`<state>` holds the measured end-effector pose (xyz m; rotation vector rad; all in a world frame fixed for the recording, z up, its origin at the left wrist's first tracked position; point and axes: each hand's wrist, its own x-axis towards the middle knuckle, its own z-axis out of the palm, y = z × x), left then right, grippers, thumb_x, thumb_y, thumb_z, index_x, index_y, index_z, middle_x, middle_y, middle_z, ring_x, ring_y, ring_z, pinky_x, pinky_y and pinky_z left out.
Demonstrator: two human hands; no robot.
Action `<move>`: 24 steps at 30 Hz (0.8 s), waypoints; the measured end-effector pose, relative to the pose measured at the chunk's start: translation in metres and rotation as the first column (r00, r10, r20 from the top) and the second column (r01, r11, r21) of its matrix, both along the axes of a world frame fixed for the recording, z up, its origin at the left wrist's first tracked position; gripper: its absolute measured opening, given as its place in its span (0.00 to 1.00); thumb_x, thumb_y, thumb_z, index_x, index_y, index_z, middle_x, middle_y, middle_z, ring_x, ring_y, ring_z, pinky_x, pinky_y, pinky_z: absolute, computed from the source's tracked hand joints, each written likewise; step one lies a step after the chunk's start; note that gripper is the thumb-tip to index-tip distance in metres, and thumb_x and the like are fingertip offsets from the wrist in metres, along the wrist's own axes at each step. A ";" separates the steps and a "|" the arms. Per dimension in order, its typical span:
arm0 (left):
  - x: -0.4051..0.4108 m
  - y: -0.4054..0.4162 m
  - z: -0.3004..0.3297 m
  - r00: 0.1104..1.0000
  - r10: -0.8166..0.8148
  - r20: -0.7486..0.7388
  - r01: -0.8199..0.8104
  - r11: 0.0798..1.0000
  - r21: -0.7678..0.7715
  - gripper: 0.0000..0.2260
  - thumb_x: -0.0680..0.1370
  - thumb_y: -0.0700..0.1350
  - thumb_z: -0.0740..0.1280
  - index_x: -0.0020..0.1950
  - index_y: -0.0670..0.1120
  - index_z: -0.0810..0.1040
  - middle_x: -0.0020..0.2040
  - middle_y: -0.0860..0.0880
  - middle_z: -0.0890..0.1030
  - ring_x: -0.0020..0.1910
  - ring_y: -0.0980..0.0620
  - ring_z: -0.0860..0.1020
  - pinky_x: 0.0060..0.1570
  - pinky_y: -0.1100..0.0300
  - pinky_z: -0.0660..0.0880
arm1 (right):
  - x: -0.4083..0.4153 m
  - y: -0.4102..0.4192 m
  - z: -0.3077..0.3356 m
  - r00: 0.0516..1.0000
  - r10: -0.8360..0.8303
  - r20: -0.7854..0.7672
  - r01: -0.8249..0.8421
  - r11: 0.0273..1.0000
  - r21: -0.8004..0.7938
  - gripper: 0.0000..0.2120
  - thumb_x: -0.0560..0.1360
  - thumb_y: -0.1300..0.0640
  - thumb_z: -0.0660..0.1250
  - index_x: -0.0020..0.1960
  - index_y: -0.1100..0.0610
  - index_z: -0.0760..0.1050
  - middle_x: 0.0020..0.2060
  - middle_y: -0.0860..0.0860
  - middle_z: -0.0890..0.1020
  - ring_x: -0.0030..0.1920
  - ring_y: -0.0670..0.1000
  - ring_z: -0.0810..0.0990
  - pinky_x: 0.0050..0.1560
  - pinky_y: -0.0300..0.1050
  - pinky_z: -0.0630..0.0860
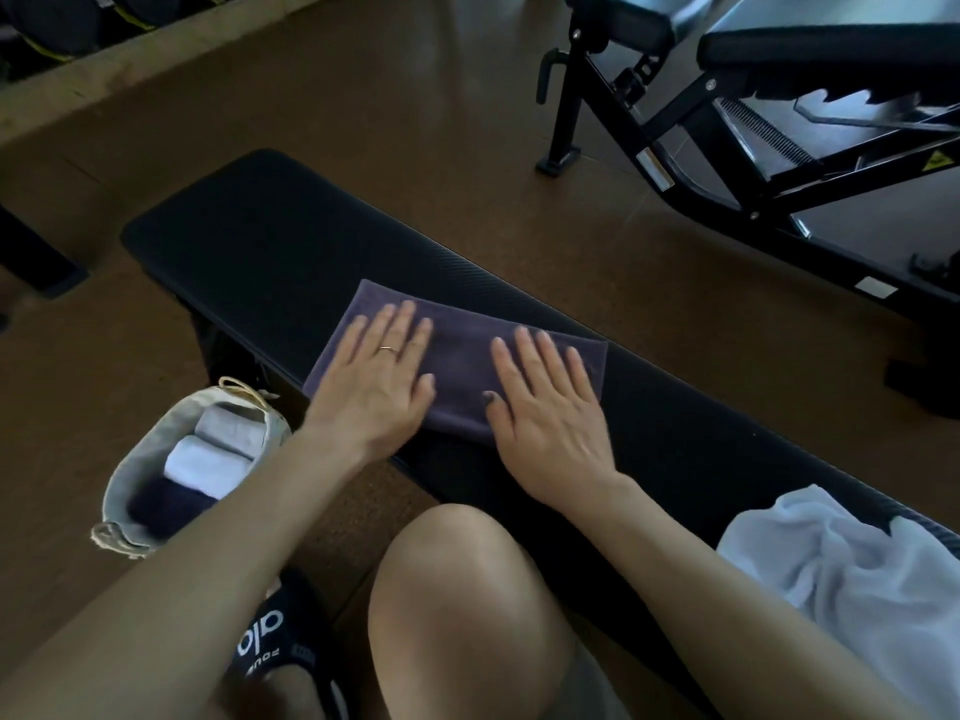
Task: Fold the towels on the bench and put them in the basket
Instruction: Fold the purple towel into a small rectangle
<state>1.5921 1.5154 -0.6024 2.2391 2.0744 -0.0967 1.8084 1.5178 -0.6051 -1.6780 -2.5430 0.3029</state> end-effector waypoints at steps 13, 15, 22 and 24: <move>-0.013 -0.001 -0.013 0.953 0.299 0.059 -0.293 0.952 -0.089 0.33 0.80 0.69 0.49 0.83 0.60 0.45 0.84 0.46 0.43 0.82 0.43 0.43 0.79 0.42 0.43 | 0.040 0.055 0.005 0.993 -0.116 -0.026 0.116 0.993 -0.006 0.29 0.81 0.36 0.59 0.78 0.48 0.66 0.72 0.53 0.71 0.71 0.56 0.68 0.73 0.55 0.65; -0.018 -0.003 -0.005 0.856 0.496 0.142 -0.494 0.868 -0.054 0.34 0.80 0.67 0.56 0.82 0.54 0.54 0.81 0.39 0.54 0.78 0.36 0.54 0.76 0.41 0.55 | 0.038 0.058 0.012 0.992 -0.124 -0.033 0.122 0.991 -0.047 0.29 0.80 0.37 0.62 0.76 0.49 0.68 0.69 0.53 0.72 0.68 0.56 0.70 0.69 0.55 0.68; -0.050 -0.007 0.009 0.506 0.758 0.412 -0.707 0.638 -0.306 0.25 0.79 0.54 0.66 0.67 0.44 0.57 0.62 0.37 0.74 0.54 0.34 0.79 0.52 0.43 0.79 | 0.043 0.085 0.032 0.947 -0.268 -0.179 0.187 0.909 -0.373 0.20 0.77 0.42 0.68 0.64 0.50 0.73 0.57 0.49 0.77 0.56 0.52 0.77 0.57 0.53 0.79; -0.055 -0.006 0.009 0.378 0.795 0.475 -0.705 0.579 -0.409 0.25 0.78 0.53 0.67 0.65 0.44 0.57 0.55 0.40 0.75 0.47 0.38 0.82 0.44 0.45 0.83 | 0.043 0.087 0.034 0.940 -0.282 -0.191 0.187 0.896 -0.403 0.14 0.78 0.46 0.68 0.60 0.51 0.72 0.53 0.48 0.79 0.51 0.50 0.79 0.51 0.52 0.81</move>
